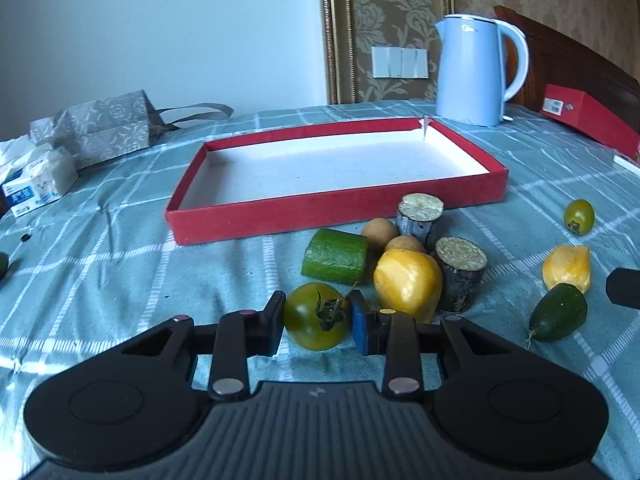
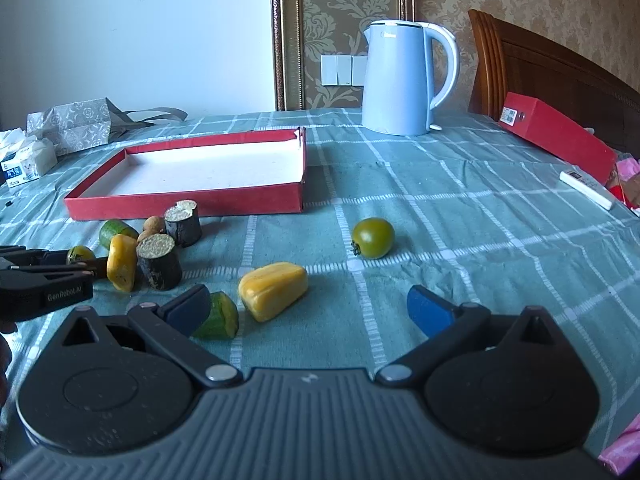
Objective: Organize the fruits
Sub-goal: 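Reach the left gripper to the green tomato and close on it, then lift the tomato with the left gripper while the right gripper grasps the green pepper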
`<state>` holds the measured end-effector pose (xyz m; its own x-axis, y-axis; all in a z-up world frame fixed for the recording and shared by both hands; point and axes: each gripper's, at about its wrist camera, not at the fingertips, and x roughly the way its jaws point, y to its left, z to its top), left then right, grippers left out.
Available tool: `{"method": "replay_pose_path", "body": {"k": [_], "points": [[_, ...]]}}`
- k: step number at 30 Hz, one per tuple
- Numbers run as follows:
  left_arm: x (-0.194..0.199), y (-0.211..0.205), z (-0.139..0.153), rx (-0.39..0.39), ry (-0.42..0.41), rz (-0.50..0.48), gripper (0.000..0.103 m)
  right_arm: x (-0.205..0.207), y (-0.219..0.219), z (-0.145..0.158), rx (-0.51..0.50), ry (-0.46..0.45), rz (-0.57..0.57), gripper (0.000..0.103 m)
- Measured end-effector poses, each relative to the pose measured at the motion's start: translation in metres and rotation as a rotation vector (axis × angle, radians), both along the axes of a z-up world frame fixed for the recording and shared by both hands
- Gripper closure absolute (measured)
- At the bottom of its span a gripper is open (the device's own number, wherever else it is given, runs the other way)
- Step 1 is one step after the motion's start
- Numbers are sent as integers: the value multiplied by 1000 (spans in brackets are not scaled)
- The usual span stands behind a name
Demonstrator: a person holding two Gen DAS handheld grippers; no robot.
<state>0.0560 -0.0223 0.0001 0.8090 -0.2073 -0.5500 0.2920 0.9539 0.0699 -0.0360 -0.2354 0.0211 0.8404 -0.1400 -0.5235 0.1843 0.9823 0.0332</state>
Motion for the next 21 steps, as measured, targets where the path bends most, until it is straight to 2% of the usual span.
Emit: {"method": "replay_pose_path", "body": {"k": [3,8,13,15,19,21], "points": [[-5,8,2,1,-10,25,70,0,0,-1,18,8,20,0],[-6,19,1,-4,1,50,70,3,0,-10,110,28,87,0],[-9,23,0,-16,0,54,70,1,24,-8,55,0,154,0],[-10,24,0,-20,0,50,70,1,31,-8,42,-12,173,9],[-12,27,0,-27,0,54,70,10,36,-12,68,25,203,36],[-12,29,0,-32,2,54,70,13,37,-16,92,43,215,38]]}}
